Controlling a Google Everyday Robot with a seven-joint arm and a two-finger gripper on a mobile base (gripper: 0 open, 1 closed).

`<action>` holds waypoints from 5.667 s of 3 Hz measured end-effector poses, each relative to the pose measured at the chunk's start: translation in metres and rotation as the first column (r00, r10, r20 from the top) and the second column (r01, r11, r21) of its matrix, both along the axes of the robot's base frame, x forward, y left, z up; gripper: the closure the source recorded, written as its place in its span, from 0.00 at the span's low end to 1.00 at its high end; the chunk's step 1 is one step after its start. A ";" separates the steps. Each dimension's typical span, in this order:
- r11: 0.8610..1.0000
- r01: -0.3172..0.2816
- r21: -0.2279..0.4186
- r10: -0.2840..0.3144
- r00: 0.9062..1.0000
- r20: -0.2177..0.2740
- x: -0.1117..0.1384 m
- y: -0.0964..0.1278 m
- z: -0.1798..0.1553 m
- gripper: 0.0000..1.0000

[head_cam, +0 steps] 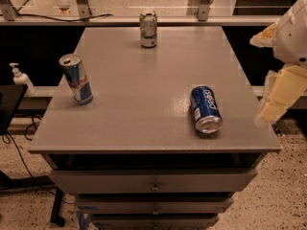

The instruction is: Move redbull can near 7up can

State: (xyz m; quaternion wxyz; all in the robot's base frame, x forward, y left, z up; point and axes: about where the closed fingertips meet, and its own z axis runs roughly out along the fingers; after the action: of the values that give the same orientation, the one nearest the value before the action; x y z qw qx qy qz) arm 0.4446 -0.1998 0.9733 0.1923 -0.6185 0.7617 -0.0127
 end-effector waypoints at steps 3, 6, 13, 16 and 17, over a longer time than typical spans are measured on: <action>0.854 -0.208 0.477 0.181 0.978 0.103 0.027 0.169 -0.032 0.00; 0.799 -0.237 0.552 0.180 0.971 0.157 0.047 0.203 -0.032 0.00; 0.479 -0.234 0.846 0.131 0.972 0.195 0.130 0.415 -0.089 0.41; 0.540 -0.171 0.824 -0.035 0.974 0.225 0.164 0.293 -0.047 1.00; 0.540 -0.171 0.824 -0.035 0.974 0.225 0.163 0.293 -0.047 1.00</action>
Offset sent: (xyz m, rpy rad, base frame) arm 0.0347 0.1903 -0.0364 0.6123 -0.0665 0.2569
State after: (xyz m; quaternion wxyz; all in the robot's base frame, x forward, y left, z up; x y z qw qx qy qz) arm 0.6081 0.0930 0.9267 0.5455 -0.4752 0.6247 0.2938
